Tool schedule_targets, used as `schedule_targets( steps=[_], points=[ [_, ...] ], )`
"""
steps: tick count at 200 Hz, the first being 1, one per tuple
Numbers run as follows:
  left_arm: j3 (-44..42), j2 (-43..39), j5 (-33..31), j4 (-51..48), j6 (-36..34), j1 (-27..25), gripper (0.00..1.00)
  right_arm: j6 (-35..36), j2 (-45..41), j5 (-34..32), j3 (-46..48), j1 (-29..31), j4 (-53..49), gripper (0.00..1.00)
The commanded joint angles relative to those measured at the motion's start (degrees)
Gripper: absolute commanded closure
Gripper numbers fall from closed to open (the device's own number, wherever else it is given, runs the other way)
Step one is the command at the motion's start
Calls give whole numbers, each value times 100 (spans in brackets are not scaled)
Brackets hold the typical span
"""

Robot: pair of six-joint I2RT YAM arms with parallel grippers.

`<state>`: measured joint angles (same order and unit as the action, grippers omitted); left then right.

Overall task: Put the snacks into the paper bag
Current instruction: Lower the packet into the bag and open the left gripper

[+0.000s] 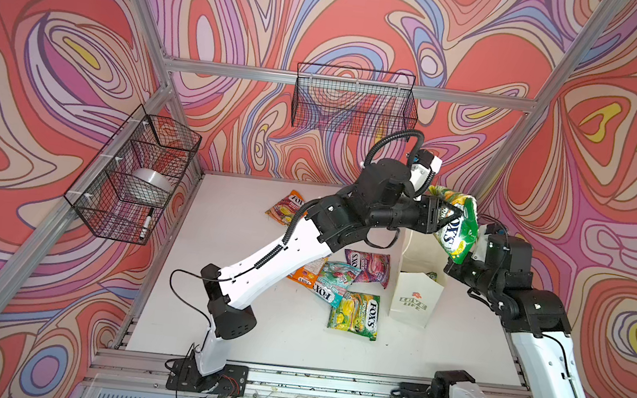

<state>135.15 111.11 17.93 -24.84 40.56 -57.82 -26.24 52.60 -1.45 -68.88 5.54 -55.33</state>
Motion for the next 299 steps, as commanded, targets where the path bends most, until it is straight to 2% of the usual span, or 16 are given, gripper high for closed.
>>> schedule_targets(
  steps=[1,33,69,98,135,179,194,207,240,299],
  points=[
    [42,29,120,741,180,-32,68,-32,-100,27,33,-20,51,100],
    [30,512,939,1191,1256,248,69,2,-103,14,26,-26,22,100],
    [-771,644,1521,2053,2475,676,71,23,-133,-36,-15,-24,-4,100],
    [-1313,415,1447,1758,2256,720,71,68,-152,-124,-55,-18,-55,100],
    [-1867,359,1794,1685,2469,810,70,77,-141,-142,-63,-20,-56,100],
    [-1921,368,2035,1026,2178,816,69,82,-144,-155,-46,-19,-41,100],
    [-1816,359,1964,539,1923,814,65,64,-136,-127,-38,-19,-22,100],
    [-1767,352,1946,387,1803,810,57,59,-128,-118,-42,-20,-11,100],
    [-1510,439,2062,312,1753,806,27,56,-117,-120,-48,-19,-5,100],
    [-547,686,2299,256,1668,782,23,73,-117,-174,-75,-18,-30,100]
  ],
)
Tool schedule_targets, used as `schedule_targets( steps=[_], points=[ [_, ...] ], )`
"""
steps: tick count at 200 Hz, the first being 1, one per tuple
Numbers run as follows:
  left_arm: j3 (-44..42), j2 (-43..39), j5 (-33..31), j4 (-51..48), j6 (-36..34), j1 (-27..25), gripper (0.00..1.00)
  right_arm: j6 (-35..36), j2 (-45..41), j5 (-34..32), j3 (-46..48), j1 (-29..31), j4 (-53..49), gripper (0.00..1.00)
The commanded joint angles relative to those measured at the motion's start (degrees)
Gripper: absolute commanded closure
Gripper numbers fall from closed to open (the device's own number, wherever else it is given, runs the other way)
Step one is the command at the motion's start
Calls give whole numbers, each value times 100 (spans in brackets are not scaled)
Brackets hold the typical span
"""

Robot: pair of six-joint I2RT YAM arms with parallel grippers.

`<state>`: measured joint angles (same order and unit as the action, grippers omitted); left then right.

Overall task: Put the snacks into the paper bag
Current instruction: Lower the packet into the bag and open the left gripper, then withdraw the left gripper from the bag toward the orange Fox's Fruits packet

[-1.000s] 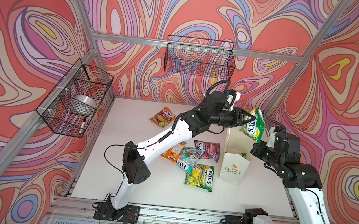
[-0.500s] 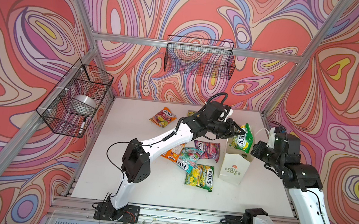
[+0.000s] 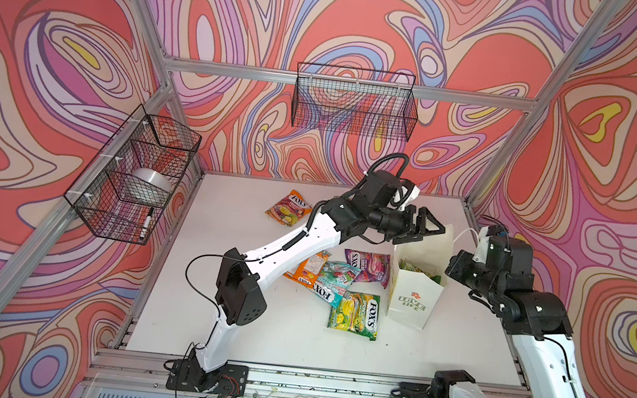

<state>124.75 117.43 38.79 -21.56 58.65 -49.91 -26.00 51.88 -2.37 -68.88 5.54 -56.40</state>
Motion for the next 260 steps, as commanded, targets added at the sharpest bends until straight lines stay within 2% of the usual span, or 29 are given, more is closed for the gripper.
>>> schedule_targets(
  steps=[1,45,75,92,101,128,153,167,200,215,237,260],
  points=[
    [517,53,220,-83,-151,-10,23,46,-41,-85,-69,-18,77,100],
    [1161,-70,405,-285,-696,-59,16,26,-51,-148,-2,-19,120,100],
    [1148,-481,173,-715,-1530,-54,10,-19,19,-253,-79,-23,63,99],
    [1135,-726,-112,-1106,-2090,-57,8,-100,123,-497,-171,-18,-81,87],
    [1124,-847,-332,-1358,-2404,-59,7,-158,192,-663,-233,-18,-194,76],
    [868,-1305,-1055,-1951,-3205,-58,5,-260,335,-1066,-425,-19,-500,52],
    [123,-1923,-1890,-2123,-3772,-55,0,-377,469,-1618,-684,-24,-945,26],
    [-469,-2307,-2369,-2078,-4004,-48,0,-364,503,-1752,-797,-21,-1086,18],
    [-1502,-2882,-2985,-2079,-4103,18,0,-384,683,-1842,-1209,-18,-1485,14],
    [-1852,-3038,-3133,-2038,-4099,25,0,-320,668,-1782,-1453,-18,-1534,14],
    [-2189,-3142,-3271,-2073,-4066,43,0,-292,781,-2062,-1758,-19,-1809,12],
    [-2538,-3278,-3465,-2092,-4037,69,0,-356,803,-1832,-1501,-20,-1859,11]
  ],
)
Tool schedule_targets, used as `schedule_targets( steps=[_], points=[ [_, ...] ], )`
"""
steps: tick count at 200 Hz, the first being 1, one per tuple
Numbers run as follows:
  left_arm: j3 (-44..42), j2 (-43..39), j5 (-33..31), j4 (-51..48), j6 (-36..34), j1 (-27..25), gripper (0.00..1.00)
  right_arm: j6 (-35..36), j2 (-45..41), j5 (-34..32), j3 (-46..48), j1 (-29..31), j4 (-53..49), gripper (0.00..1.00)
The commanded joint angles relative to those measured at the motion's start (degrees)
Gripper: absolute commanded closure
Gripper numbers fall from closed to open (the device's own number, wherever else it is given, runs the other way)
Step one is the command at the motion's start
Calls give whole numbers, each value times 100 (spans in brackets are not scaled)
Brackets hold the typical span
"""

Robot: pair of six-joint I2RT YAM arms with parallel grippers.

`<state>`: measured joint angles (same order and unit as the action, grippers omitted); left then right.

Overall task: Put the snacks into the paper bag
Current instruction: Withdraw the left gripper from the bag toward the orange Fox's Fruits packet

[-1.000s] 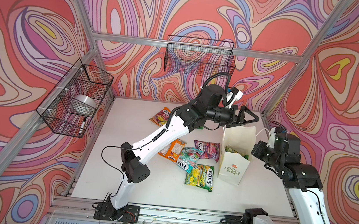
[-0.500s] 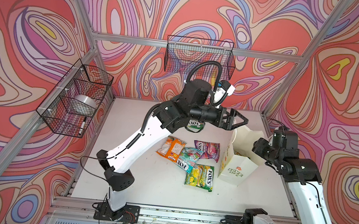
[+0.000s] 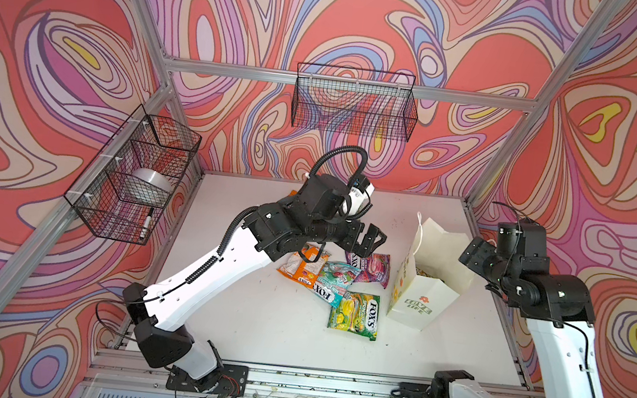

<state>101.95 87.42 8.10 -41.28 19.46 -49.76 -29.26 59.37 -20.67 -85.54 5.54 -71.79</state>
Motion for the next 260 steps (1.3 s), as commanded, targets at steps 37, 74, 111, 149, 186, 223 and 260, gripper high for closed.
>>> schedule_targets(
  steps=[37,74,111,149,186,223,260],
  points=[
    [-919,-541,-389,168,-44,137,0,-285,-7,89,612,-21,-327,15],
    [-1059,-470,-291,224,5,174,0,-456,-83,189,969,-22,-245,31],
    [-1129,-453,-374,162,-70,198,0,-480,-100,99,1172,-23,-82,55],
    [-1364,-489,-612,-169,-74,233,0,-431,-13,178,1196,-23,91,93],
    [-1758,-441,-699,-857,206,247,0,-357,-5,315,1246,-26,310,100],
    [-2255,-152,-1139,-1407,866,355,0,-278,-55,509,1390,-23,520,100],
    [-2175,522,-804,-1344,1199,1255,0,-196,-186,688,1535,-23,673,100]
  ],
)
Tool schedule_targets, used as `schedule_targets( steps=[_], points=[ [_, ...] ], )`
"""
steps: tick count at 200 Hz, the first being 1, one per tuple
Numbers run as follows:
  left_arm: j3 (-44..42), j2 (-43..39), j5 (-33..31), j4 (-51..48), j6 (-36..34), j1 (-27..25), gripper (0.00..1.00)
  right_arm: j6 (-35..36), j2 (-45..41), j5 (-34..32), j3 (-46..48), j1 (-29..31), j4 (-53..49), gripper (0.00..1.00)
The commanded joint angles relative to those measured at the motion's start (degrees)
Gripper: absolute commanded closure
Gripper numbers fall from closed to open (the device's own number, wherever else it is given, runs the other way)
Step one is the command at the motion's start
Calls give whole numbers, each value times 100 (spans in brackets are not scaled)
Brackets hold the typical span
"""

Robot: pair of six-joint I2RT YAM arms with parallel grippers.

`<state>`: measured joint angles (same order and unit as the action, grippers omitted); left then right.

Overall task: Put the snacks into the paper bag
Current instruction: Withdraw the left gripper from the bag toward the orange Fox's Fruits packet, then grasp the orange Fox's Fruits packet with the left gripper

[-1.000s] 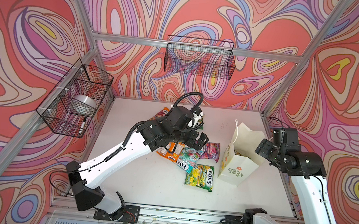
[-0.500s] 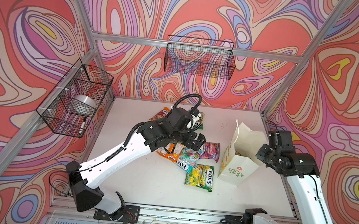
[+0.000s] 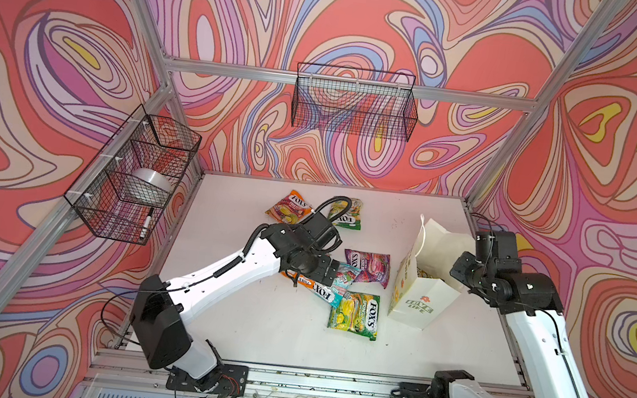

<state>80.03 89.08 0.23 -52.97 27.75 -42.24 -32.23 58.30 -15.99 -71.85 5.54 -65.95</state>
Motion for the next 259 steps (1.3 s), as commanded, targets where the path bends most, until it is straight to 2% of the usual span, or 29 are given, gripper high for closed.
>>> schedule_targets(
  steps=[1,14,54,81,112,142,179,196,229,259],
  points=[
    [28,382,-24,-159,367,522,0,102,-86,232,175,-19,91,100],
    [228,668,-367,-3,422,797,0,125,-132,301,228,-26,138,100],
    [1465,2237,-744,233,848,1792,0,112,-297,519,348,-26,285,100],
    [2618,3320,-960,405,530,2122,0,151,-380,617,260,-22,258,100],
    [4303,4694,-644,25,317,2464,0,244,-502,577,103,-26,166,100],
    [5194,5415,-466,-128,211,2593,0,279,-589,531,7,-23,67,100],
    [5445,5765,-45,-214,467,2765,0,296,-661,500,9,-20,12,100],
    [5359,5770,76,-129,493,2779,4,290,-671,494,22,-19,20,100],
    [5043,5652,85,38,559,2774,19,275,-663,535,32,-19,56,100],
    [4690,5410,-24,241,531,2774,37,262,-676,599,47,-18,82,100]
  ],
)
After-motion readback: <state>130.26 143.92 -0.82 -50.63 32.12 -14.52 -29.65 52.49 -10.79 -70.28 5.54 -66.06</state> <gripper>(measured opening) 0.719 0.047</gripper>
